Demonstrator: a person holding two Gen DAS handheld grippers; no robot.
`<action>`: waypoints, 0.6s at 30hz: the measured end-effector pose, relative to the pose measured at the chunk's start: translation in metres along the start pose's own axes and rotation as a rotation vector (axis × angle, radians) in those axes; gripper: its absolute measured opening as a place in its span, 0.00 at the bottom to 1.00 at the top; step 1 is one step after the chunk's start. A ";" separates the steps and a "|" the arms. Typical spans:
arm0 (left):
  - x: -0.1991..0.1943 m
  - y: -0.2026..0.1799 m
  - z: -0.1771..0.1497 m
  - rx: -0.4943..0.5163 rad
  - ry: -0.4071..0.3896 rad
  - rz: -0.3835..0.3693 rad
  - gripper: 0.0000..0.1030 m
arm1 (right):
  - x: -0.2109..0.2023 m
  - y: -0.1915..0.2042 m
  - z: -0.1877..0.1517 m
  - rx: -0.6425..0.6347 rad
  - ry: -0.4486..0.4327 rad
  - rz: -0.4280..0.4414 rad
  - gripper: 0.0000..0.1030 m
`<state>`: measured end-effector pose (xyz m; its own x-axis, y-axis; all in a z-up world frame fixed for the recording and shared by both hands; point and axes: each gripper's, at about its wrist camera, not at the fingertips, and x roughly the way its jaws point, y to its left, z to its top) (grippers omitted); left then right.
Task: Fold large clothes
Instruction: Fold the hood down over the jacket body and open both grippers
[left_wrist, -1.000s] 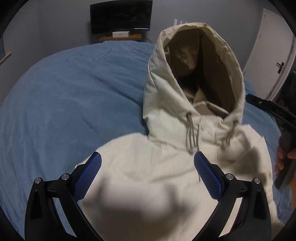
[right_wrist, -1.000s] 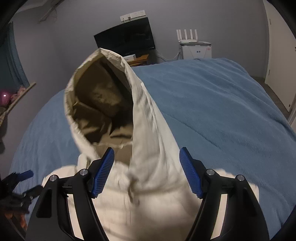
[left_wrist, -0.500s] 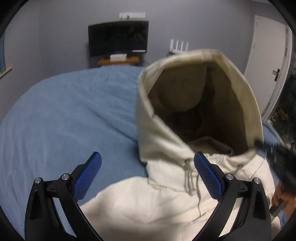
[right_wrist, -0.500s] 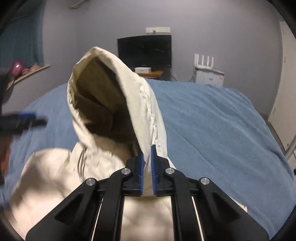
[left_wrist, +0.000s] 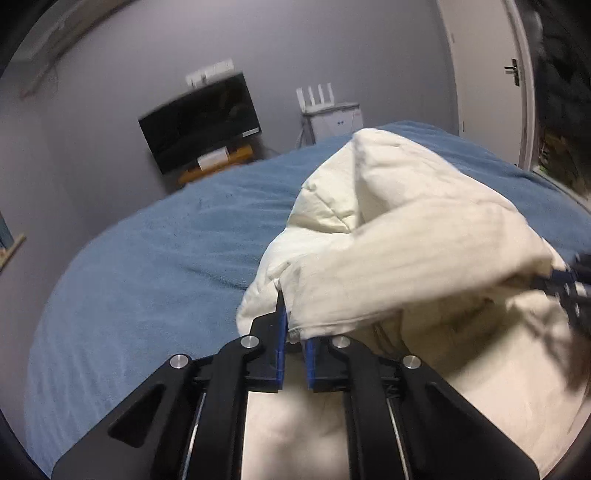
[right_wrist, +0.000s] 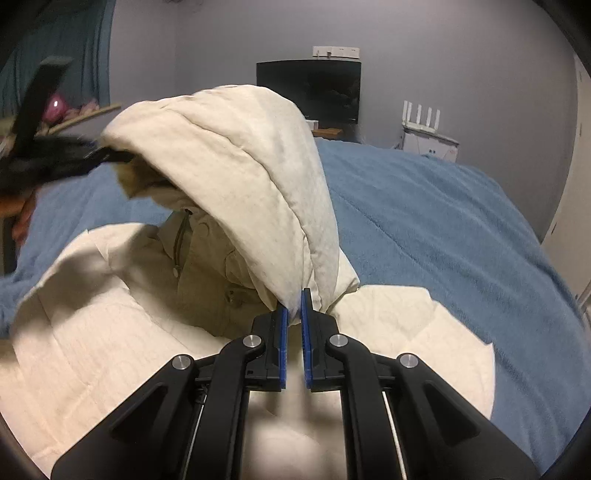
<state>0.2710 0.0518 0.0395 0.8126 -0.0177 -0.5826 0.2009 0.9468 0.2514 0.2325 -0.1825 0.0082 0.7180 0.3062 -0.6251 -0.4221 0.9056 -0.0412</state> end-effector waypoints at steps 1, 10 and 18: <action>-0.012 -0.001 -0.006 -0.004 -0.011 -0.005 0.07 | 0.000 -0.001 0.000 0.006 -0.003 0.007 0.04; -0.100 -0.009 -0.062 -0.088 -0.025 -0.130 0.06 | -0.035 0.007 -0.012 -0.089 -0.039 0.089 0.04; -0.027 -0.017 -0.130 -0.082 0.202 -0.173 0.06 | -0.026 0.018 -0.027 -0.146 0.047 0.150 0.05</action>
<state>0.1749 0.0777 -0.0493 0.6431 -0.1252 -0.7555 0.2754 0.9583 0.0757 0.1914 -0.1823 0.0026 0.6157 0.4177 -0.6681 -0.6006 0.7977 -0.0548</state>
